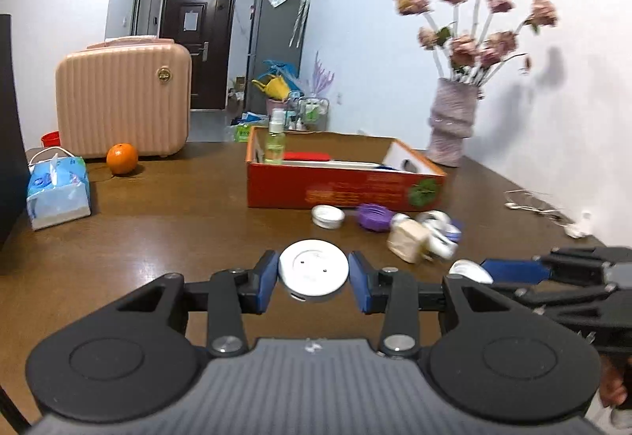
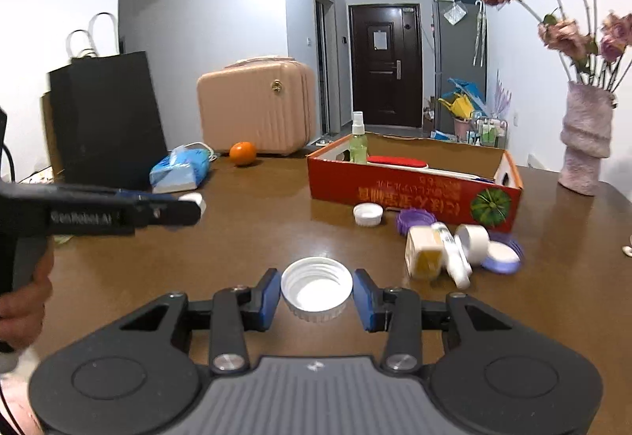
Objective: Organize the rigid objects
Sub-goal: 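Carry both white caps into the box and open both grippers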
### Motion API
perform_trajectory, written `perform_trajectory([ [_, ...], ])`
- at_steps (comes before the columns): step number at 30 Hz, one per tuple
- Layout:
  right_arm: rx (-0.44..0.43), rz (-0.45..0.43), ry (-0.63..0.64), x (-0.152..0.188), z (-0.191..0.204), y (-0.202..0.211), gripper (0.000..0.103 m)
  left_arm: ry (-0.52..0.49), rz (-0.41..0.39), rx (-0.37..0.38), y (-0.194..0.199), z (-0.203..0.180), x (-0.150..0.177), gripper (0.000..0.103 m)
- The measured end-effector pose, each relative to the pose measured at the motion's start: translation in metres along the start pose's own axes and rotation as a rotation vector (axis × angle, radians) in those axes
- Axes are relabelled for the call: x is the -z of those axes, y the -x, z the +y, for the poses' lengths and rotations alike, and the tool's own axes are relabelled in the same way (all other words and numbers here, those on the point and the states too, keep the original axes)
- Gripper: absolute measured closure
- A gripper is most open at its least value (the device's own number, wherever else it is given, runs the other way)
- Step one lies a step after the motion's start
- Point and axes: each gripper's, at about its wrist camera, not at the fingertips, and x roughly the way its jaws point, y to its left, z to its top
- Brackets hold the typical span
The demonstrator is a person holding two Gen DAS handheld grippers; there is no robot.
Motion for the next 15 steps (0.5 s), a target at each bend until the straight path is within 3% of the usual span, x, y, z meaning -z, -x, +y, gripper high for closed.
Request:
perform_trajectory([
  [6,0.018,-0.056,-0.007,0.015,0.002,0.052,0.064,0.036,-0.044,0.068,0.054,-0.027,0.023,0.064],
  [9,0.023,-0.087,-0.007,0.016,0.001,0.069,0.064,0.038,-0.041,0.028,0.063,-0.032,0.026,0.064],
  [15,0.063,-0.14,0.045,0.013,0.005,0.086,0.064,0.05,-0.073,0.028,0.075,-0.037,0.017,0.064],
])
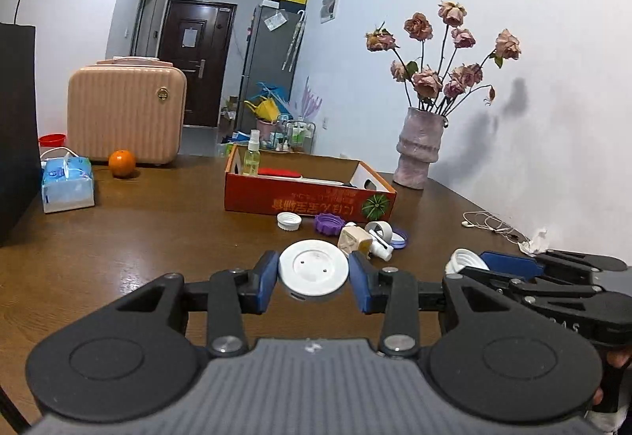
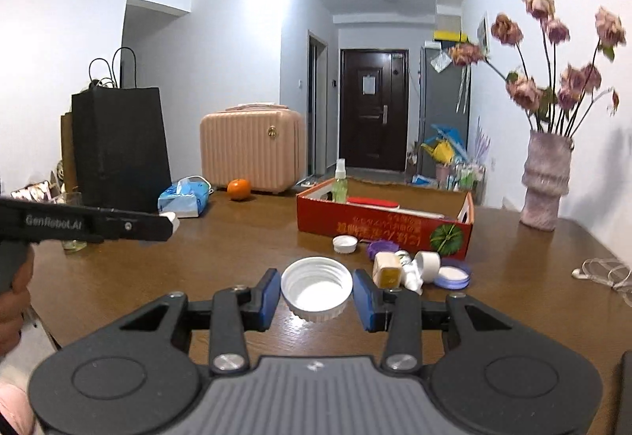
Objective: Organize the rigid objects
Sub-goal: 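Carry both white caps into the box and open both grippers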
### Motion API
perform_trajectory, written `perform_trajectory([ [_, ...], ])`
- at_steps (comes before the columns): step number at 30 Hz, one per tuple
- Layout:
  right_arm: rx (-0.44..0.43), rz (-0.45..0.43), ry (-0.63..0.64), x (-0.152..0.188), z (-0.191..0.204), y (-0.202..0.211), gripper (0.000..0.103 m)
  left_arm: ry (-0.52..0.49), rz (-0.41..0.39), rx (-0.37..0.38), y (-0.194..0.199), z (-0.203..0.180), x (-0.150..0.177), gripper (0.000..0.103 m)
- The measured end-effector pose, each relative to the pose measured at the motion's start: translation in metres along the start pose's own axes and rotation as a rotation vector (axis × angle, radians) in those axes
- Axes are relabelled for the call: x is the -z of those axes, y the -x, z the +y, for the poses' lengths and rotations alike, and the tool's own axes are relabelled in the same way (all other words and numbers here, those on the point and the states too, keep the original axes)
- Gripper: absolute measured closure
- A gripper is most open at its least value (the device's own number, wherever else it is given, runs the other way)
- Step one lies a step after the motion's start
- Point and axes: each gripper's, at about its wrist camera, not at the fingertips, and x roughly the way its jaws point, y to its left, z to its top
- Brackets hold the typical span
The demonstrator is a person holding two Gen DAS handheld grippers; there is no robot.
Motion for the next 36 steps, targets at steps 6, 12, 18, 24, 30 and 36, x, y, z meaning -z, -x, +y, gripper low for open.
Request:
perform_trajectory([
  [6,-0.004,0.005,-0.032,0.0,-0.012,-0.011,0.064,0.0,0.02,-0.006,-0.014,0.002,-0.002,0.064],
  [12,-0.014,0.013,-0.044,-0.014,-0.032,-0.043,0.064,0.03,0.039,0.021,-0.05,0.017,-0.022,0.064],
  [18,-0.043,0.005,-0.089,-0.054,-0.071,-0.097,0.064,-0.01,0.039,0.07,-0.111,0.027,-0.065,0.064],
  [24,-0.036,0.046,-0.139,-0.109,-0.131,-0.199,0.064,-0.073,0.101,0.109,-0.227,0.036,-0.123,0.064],
  [30,0.054,0.2,-0.202,-0.142,-0.202,-0.341,0.064,-0.055,0.269,0.098,-0.38,0.028,-0.16,0.064],
  [36,0.162,0.325,-0.199,-0.14,-0.248,-0.431,0.064,-0.078,0.356,0.091,-0.487,0.006,-0.162,0.064],
])
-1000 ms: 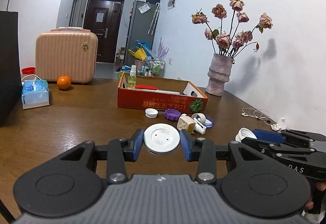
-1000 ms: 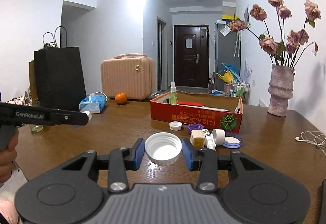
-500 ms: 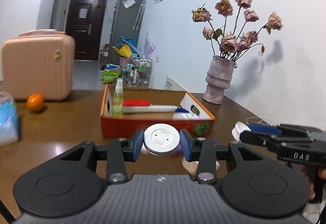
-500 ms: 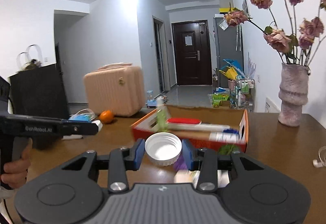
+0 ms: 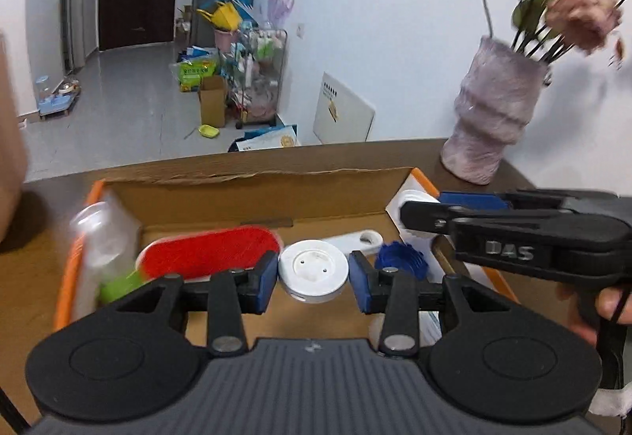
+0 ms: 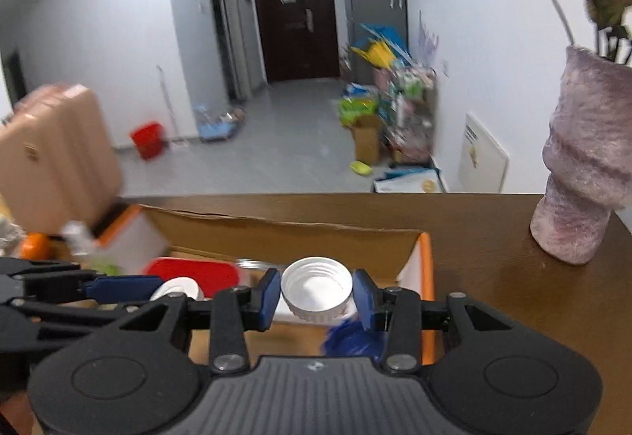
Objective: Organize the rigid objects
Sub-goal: 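Carry both white caps into the box and open both grippers, then withdraw both grippers from the box back over the table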
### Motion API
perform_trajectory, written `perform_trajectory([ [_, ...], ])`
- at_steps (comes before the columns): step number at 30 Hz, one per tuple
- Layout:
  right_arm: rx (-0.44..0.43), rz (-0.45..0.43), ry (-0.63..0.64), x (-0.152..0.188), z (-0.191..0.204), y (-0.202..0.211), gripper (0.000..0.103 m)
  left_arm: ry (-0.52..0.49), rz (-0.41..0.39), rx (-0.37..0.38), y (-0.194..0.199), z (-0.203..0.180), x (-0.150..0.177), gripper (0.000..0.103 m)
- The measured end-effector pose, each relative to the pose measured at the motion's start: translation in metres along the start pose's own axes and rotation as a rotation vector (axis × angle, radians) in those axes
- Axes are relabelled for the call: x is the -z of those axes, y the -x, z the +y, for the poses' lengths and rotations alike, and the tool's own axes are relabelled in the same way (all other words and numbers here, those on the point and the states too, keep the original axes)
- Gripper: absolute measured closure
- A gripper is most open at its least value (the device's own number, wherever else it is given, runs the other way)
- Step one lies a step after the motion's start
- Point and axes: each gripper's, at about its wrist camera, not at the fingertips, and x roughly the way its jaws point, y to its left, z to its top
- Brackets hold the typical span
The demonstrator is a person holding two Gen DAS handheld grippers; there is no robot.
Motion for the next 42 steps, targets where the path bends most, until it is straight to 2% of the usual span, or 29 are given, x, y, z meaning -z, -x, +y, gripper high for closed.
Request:
perform_trajectory([
  [5,0.098,0.039,0.035,-0.007,-0.006,-0.045,0.063,-0.025,0.066,-0.036,-0.042,0.002,0.006,0.062],
  [6,0.11,0.043,0.039,-0.005,-0.007,-0.049,0.058,-0.022,0.065,-0.044,-0.045,0.003,0.009,0.062],
  [8,0.097,0.025,0.021,-0.003,-0.013,-0.051,0.052,-0.011,0.067,-0.044,-0.048,0.006,0.009,0.06],
  [10,0.076,0.021,0.013,0.0,-0.016,-0.049,0.052,0.01,0.047,-0.033,-0.041,0.009,0.007,0.057],
  [14,0.069,-0.007,0.023,-0.005,-0.016,-0.031,0.052,-0.003,0.018,-0.053,-0.024,0.005,-0.002,0.057],
  [19,0.035,-0.037,0.047,-0.011,-0.009,0.018,0.049,0.004,-0.025,-0.088,0.016,0.0,-0.009,0.056],
  [22,0.026,-0.069,0.066,-0.009,-0.002,0.062,0.048,0.003,-0.086,-0.124,0.06,-0.005,-0.004,0.048],
  [23,0.023,-0.088,0.063,-0.007,-0.002,0.08,0.047,0.004,-0.124,-0.137,0.079,-0.007,0.001,0.041],
  [24,0.015,-0.112,0.055,-0.003,-0.001,0.098,0.043,0.009,-0.166,-0.154,0.1,-0.009,0.009,0.038],
  [26,-0.007,-0.145,0.052,0.008,0.003,0.133,0.041,0.003,-0.224,-0.185,0.138,-0.013,0.027,0.037],
  [29,-0.019,-0.194,0.07,0.031,0.015,0.183,0.038,-0.001,-0.287,-0.223,0.194,-0.02,0.057,0.025],
  [32,-0.036,-0.235,0.097,0.059,0.03,0.229,0.032,-0.009,-0.348,-0.265,0.246,-0.029,0.094,0.02],
  [37,-0.08,-0.301,0.122,0.138,0.06,0.299,0.028,-0.001,-0.418,-0.246,0.313,-0.042,0.164,0.007],
  [42,-0.112,-0.391,0.135,0.225,0.09,0.358,0.016,-0.041,-0.453,-0.295,0.36,-0.057,0.242,0.001],
])
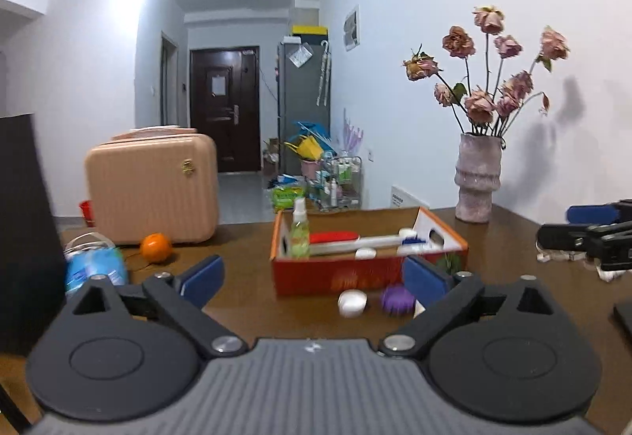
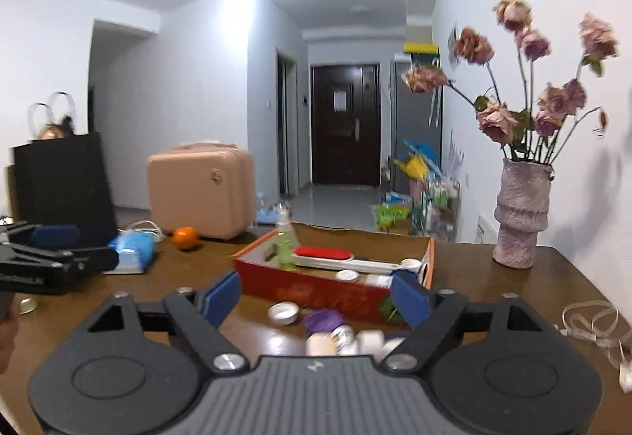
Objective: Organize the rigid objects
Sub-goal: 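Withdraw both grippers from the box back over the table, then grasp a white cap with the left gripper while the right gripper grasps the white tape roll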
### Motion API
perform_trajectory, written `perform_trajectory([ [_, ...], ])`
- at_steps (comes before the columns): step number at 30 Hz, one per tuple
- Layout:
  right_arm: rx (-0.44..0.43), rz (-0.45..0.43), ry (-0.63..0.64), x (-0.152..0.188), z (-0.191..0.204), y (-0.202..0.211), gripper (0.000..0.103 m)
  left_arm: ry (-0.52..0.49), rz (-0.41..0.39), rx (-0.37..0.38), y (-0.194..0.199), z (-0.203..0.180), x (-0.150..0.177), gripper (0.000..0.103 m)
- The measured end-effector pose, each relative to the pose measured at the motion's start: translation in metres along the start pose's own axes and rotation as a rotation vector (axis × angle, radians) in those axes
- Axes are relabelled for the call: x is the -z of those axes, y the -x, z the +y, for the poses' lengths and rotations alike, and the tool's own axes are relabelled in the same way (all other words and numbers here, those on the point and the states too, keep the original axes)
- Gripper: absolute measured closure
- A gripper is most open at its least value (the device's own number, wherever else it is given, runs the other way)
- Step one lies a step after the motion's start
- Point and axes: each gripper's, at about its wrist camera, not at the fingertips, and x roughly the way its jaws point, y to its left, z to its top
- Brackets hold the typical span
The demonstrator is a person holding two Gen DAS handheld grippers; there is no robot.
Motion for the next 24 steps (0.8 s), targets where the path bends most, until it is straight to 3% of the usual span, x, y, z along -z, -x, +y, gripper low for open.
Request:
perform_trajectory([
  [5,0.041,-0.023,-0.005,0.051,0.034,0.055,0.014,0.056,0.012,0.002,0.068,0.016,0.047,0.0],
  [10,0.081,0.074,-0.007,0.079,0.043,0.07,0.014,0.098,0.042,0.003,0.111,0.036,0.084,0.0],
  [16,0.071,0.067,0.011,0.078,0.054,0.075,0.014,0.116,0.022,-0.03,0.109,0.045,0.081,0.0],
  [24,0.061,0.1,-0.044,0.076,0.043,0.037,0.016,0.136,0.109,-0.014,0.074,0.047,0.087,0.0],
])
